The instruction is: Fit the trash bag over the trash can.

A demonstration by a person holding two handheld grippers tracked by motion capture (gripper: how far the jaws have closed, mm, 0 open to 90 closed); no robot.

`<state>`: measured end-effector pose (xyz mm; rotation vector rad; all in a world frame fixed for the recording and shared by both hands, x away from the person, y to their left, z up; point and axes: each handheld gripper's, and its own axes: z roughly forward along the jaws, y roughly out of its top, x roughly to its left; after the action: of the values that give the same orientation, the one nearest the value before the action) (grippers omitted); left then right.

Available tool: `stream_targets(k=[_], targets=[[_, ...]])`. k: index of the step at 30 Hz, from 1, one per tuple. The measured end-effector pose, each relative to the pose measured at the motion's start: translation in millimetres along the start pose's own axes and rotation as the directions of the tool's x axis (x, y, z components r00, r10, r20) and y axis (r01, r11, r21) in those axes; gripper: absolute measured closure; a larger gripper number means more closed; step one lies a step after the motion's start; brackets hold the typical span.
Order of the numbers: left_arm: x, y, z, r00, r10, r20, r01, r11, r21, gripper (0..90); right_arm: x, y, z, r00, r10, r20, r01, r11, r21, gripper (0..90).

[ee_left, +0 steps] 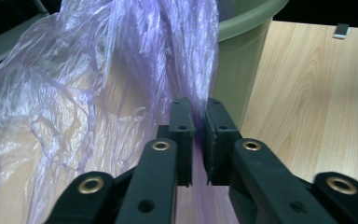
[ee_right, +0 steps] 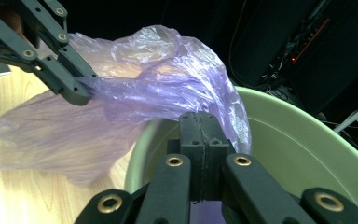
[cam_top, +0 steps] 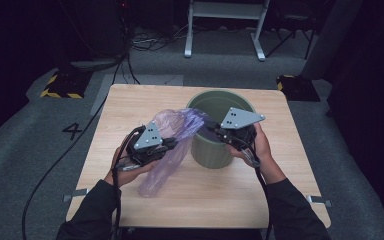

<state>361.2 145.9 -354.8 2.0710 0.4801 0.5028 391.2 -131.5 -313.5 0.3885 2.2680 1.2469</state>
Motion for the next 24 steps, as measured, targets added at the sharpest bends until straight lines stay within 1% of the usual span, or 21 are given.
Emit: stream_targets(k=[1, 3, 4, 5, 6, 7, 8, 9, 10, 11, 12, 14, 15, 17, 18, 19, 20, 21, 22, 23, 24], targets=[[-0.2, 0.5, -0.1, 0.9999, -0.012, -0.006, 0.012, 0.9999, -0.009, 77.5, -0.7, -0.7, -0.9, 1.0, 0.002, 0.007, -0.002, 1.0, -0.001, 90.0], [1.4, 1.9, -1.4, 0.9991, -0.039, -0.019, 0.039, 0.9992, -0.013, 55.6, -3.4, -2.9, -4.0, 0.9996, 0.015, 0.024, -0.015, 1.0, -0.01, 90.0], [1.4, 1.9, -1.4, 0.9991, -0.039, -0.019, 0.039, 0.9992, -0.013, 49.9, -4.5, -3.8, -4.8, 0.9994, 0.021, 0.027, -0.021, 1.0, -0.009, 90.0], [1.5, 2.2, -1.8, 0.9984, -0.051, -0.026, 0.05, 0.9986, -0.014, 49.9, -4.5, -3.8, -4.8, 0.9994, 0.021, 0.027, -0.021, 1.0, -0.009, 90.0], [1.7, 2.8, -1.7, 0.9961, -0.074, -0.047, 0.074, 0.9972, -0.004, 34.2, -6.7, -5.7, -6.3, 0.9988, 0.031, 0.037, -0.03, 0.999, -0.01, 90.0], [1.7, 2.8, -1.7, 0.9961, -0.074, -0.047, 0.074, 0.9972, -0.004, 29.2, -6.7, -5.7, -6.3, 0.9988, 0.031, 0.037, -0.03, 0.999, -0.01, 90.0], [1.9, 2.7, -1.9, 0.9953, -0.078, -0.057, 0.078, 0.9969, 0.0, 29.2, -8.0, -6.9, -7.1, 0.9985, 0.036, 0.041, -0.035, 0.999, -0.01, 90.0], [2.6, 1.8, -4.1, 0.9932, -0.092, -0.071, 0.093, 0.9957, -0.002, 22.6, -10.0, -9.6, -8.6, 0.9979, 0.046, 0.046, -0.045, 0.999, -0.013, 90.0], [3.0, 1.5, -6.2, 0.9911, -0.1, -0.088, 0.1, 0.995, -0.007, 21.2, -10.8, -11.0, -9.3, 0.9976, 0.048, 0.05, -0.047, 0.999, -0.011, 90.0], [3.0, 1.5, -6.2, 0.9911, -0.1, -0.088, 0.1, 0.995, -0.007, 20.3, -11.6, -12.4, -9.8, 0.9973, 0.052, 0.052, -0.052, 0.999, -0.008, 90.0], [3.8, 1.0, -8.9, 0.9894, -0.105, -0.1, 0.104, 0.9945, -0.012, 19.3, -12.4, -13.8, -10.3, 0.9968, 0.056, 0.056, -0.056, 0.998, -0.007, 90.0], [6.4, 0.0, -14.8, 0.9878, -0.114, -0.106, 0.113, 0.9935, -0.015, 18.1, -14.2, -16.6, -12.1, 0.9963, 0.058, 0.064, -0.058, 0.998, -0.003, 90.0], [7.4, -0.7, -17.8, 0.9855, -0.121, -0.119, 0.12, 0.9926, -0.019, 18.1, -14.2, -16.6, -12.1, 0.9963, 0.058, 0.064, -0.058, 0.998, -0.003, 90.0], [9.9, -2.3, -22.6, 0.9848, -0.126, -0.119, 0.126, 0.992, -0.009, 18.0, -17.1, -19.3, -15.0, 0.9951, 0.068, 0.072, -0.068, 0.998, -0.006, 90.0], [11.1, -3.4, -24.2, 0.9834, -0.129, -0.127, 0.13, 0.9915, -0.004, 17.7, -18.7, -20.8, -16.8, 0.9943, 0.076, 0.075, -0.076, 0.997, -0.01, 90.0], [12.6, -4.7, -25.4, 0.9842, -0.133, -0.117, 0.135, 0.9909, 0.001, 20.6, -21.6, -23.7, -20.3, 0.9926, 0.086, 0.086, -0.085, 0.996, -0.014, 90.0], [14.1, -6.1, -25.3, 0.9858, -0.14, -0.093, 0.141, 0.9899, 0.008, 23.5, -22.7, -25.1, -21.7, 0.9918, 0.091, 0.089, -0.09, 0.996, -0.015, 90.0], [14.8, -7.3, -23.7, 0.987, -0.141, -0.078, 0.143, 0.9894, 0.025, 23.5, -22.7, -25.1, -21.7, 0.9918, 0.091, 0.089, -0.09, 0.996, -0.015, 90.0], [14.7, -8.2, -20.8, 0.9891, -0.131, -0.067, 0.134, 0.99, 0.044, 30.4, -23.5, -26.5, -22.8, 0.9911, 0.096, 0.092, -0.095, 0.995, -0.015, 90.0], [13.1, -8.7, -15.8, 0.9929, -0.111, -0.043, 0.114, 0.9915, 0.063, 41.8, -24.2, -27.8, -23.4, 0.9907, 0.097, 0.095, -0.096, 0.995, -0.014, 90.0], [12.1, -8.7, -12.5, 0.9943, -0.102, -0.03, 0.104, 0.9919, 0.073, 51.7, -25.4, -30.5, -24.1, 0.9898, 0.102, 0.1, -0.101, 0.995, -0.014, 90.0]])
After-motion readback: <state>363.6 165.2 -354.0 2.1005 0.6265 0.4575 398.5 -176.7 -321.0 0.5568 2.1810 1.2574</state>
